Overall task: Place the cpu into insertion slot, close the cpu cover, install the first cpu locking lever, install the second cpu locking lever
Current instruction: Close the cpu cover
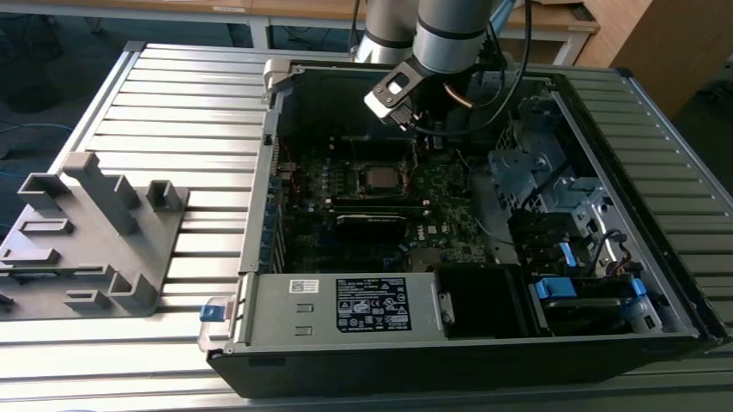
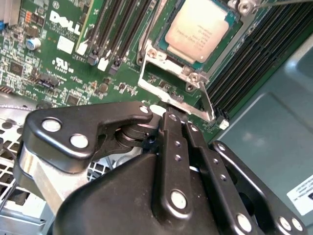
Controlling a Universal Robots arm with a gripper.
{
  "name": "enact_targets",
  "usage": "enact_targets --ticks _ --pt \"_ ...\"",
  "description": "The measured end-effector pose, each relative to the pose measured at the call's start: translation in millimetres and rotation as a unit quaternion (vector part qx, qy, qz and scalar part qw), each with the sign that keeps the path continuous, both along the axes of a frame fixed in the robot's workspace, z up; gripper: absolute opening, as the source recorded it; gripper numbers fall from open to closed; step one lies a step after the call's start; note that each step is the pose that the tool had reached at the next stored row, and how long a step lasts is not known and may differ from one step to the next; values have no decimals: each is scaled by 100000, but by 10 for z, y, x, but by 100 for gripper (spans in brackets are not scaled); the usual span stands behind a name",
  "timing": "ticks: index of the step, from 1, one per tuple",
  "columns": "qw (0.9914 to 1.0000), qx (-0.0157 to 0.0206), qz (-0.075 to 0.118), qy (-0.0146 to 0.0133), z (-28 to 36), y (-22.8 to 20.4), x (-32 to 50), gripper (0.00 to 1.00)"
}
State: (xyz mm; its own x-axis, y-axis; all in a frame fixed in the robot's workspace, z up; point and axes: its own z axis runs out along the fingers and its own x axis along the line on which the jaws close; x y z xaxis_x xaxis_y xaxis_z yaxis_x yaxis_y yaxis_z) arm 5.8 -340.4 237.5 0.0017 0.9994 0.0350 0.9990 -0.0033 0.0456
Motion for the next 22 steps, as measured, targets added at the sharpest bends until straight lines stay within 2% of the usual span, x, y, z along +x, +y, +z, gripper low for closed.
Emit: enact_targets --ticks 6,22 --pt "100000 4 3 -10 -5 0 -67 11" --pt "100000 5 7 -11 -6 0 -118 11"
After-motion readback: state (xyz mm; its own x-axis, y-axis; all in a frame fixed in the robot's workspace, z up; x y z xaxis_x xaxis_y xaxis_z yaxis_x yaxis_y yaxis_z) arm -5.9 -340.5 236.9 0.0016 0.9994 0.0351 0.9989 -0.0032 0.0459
